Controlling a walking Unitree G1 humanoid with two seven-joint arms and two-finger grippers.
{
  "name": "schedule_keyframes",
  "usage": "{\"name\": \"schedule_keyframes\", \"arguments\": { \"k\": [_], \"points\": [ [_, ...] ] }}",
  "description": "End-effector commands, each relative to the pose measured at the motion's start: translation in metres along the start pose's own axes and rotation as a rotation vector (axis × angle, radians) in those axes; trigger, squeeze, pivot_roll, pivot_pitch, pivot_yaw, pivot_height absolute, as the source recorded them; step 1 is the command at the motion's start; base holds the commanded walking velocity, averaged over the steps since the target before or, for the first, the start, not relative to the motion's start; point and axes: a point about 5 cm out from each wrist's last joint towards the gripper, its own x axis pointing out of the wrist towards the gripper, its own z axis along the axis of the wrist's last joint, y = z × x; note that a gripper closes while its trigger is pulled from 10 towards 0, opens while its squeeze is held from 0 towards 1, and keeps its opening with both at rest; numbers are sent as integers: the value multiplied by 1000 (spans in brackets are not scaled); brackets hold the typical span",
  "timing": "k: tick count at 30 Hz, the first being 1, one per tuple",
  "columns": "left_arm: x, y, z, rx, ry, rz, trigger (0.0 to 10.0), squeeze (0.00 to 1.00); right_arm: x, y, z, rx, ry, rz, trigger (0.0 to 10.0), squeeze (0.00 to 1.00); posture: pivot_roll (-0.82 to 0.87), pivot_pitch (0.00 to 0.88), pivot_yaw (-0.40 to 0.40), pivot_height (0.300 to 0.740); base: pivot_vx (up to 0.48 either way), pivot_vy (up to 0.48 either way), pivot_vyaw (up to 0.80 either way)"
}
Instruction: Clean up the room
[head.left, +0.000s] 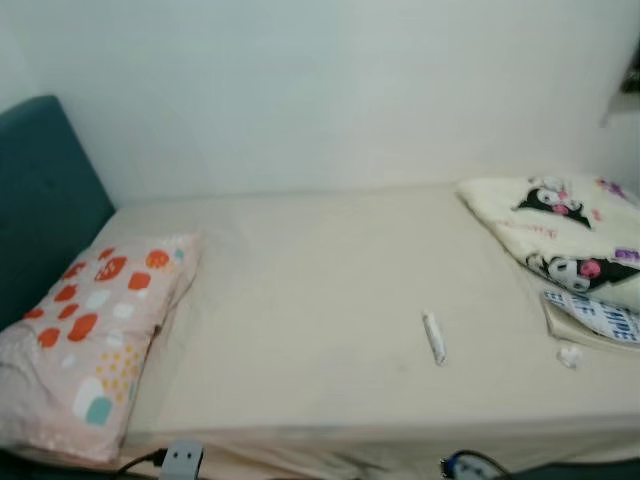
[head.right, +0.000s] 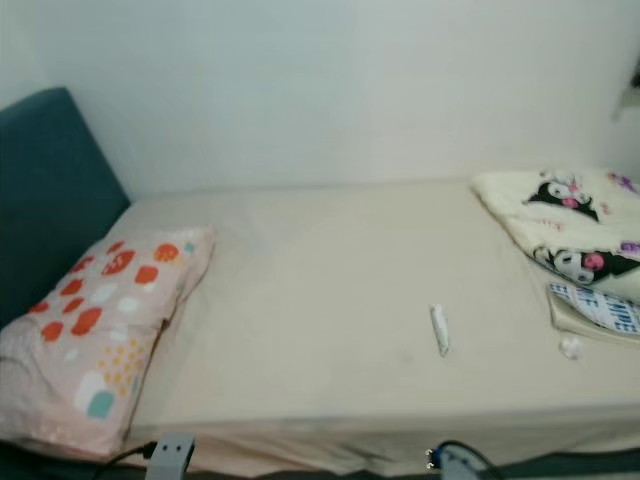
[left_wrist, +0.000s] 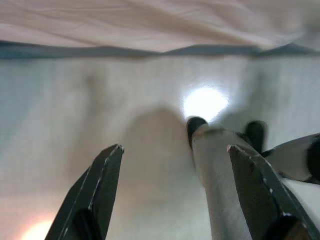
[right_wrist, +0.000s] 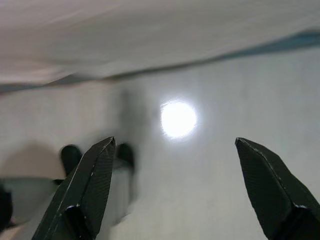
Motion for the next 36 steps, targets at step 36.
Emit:
{"name": "schedule_keyframes", "arguments": {
  "k": [36],
  "points": [
    [3,5,46,-120,-178,-18,10000,0,4,4,100,76,-364,7,10000,0,64,57,35,723,0,-373,-78]
  ]
}}
